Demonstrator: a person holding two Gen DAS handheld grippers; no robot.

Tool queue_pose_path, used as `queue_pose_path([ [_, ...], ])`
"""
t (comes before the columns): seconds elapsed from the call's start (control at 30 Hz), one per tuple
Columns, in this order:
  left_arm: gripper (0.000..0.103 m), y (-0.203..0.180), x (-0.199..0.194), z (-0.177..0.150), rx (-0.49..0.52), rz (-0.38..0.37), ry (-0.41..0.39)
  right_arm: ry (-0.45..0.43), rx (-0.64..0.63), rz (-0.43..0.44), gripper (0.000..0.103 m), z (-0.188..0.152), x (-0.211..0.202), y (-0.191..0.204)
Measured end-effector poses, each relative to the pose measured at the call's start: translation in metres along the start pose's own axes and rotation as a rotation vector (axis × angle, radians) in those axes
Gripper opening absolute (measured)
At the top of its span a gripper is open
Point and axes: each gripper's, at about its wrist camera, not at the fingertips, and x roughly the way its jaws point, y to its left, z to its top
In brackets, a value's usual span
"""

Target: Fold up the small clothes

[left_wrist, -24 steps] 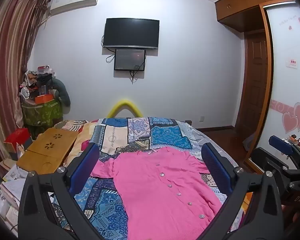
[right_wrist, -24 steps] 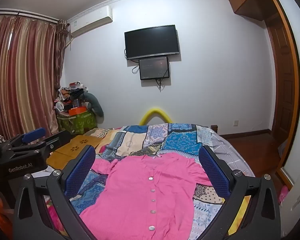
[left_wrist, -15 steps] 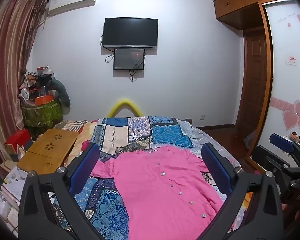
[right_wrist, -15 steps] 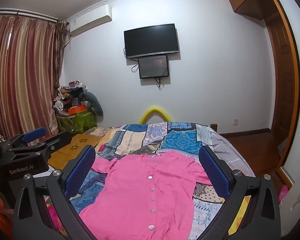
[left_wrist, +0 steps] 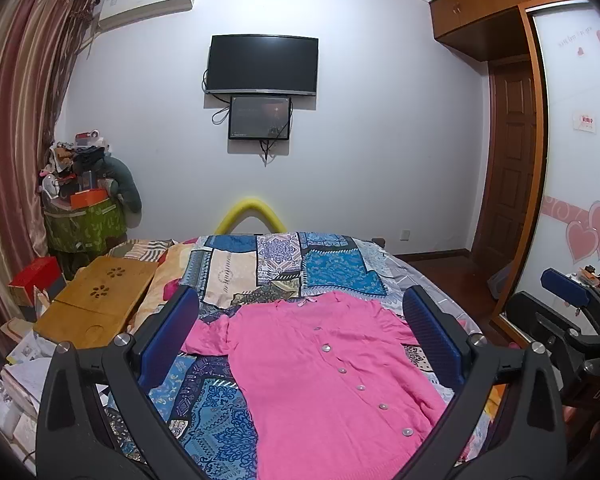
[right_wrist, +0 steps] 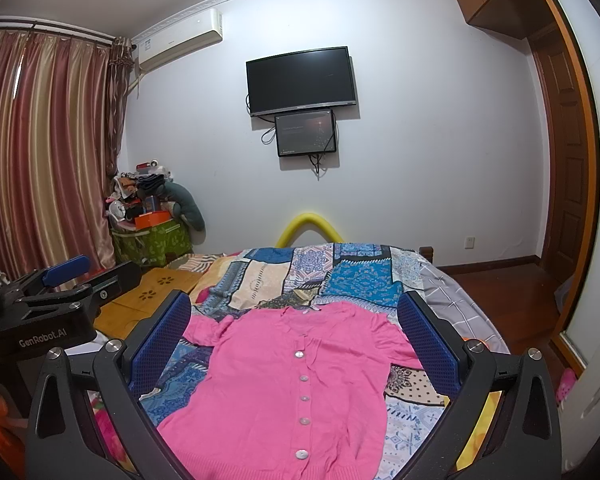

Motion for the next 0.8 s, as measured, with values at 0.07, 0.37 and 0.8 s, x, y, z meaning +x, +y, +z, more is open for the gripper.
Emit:
queue_pose_path([
  [0.07,0.103,0.0,-0.0009,-0.0008,0.005,-0.001,-0.003,0.001,0.0,0.0,0.103,0.0005,-0.0004,-0.0009],
  [0.37,0.103,-0.0009,-0.0005,0.0006,0.008,-0.004,-0.003,0.002,-0.002,0.0,0.103,0.0007,-0.0006,-0.0008],
  [0.8,0.103,0.0,-0.0007,0.002,0.006,-0.005,-0.003,0.003,-0.003,-0.002,0.103,-0.0009,0.0007,-0.001],
])
